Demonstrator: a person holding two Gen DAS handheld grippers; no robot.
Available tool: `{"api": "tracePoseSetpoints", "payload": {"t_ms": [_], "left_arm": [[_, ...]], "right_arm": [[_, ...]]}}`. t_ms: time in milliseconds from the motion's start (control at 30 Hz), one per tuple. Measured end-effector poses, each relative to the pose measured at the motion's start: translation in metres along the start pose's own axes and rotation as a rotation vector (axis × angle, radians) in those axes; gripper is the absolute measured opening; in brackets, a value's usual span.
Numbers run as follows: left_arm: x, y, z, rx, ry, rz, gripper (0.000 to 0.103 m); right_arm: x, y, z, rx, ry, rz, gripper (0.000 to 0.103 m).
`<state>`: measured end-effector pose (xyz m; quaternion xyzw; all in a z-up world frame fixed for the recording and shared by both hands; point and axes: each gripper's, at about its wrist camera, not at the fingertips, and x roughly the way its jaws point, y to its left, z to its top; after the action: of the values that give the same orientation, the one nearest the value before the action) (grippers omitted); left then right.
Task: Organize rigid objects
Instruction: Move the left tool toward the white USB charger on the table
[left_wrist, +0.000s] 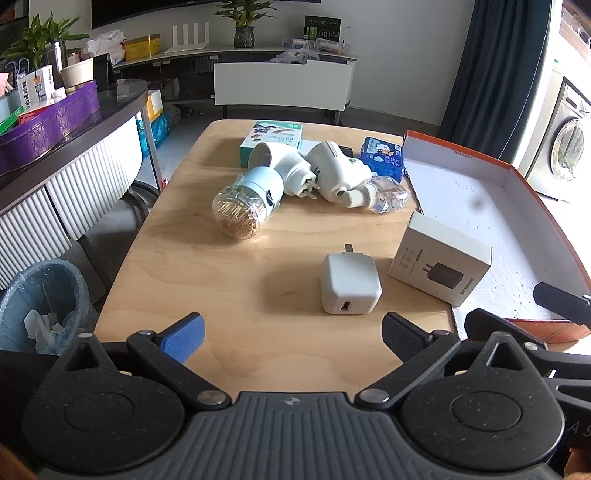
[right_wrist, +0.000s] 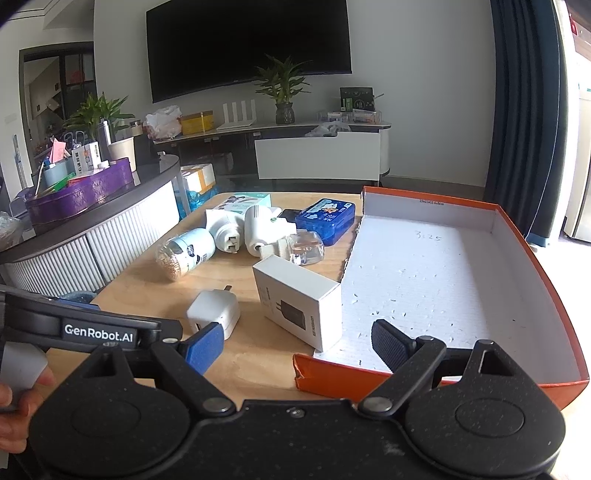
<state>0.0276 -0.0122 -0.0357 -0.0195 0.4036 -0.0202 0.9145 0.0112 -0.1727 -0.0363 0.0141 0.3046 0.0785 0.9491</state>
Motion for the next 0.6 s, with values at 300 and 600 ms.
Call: {"api": "tracePoseSetpoints", "payload": {"t_ms": [300,600], "left_arm": [[0.01,-0.006,0.003,0.006,0.014,-0.006,0.103],[0.018,-0.013,0.008,0.014,0.019,-0.009,0.103]], "right_arm": [[0.003,-0.002,-0.001,0.001,0.005,-0.002,0.102],[0.007,-0.009,0.0,0.015,0.008,-0.014,0.102]]}}
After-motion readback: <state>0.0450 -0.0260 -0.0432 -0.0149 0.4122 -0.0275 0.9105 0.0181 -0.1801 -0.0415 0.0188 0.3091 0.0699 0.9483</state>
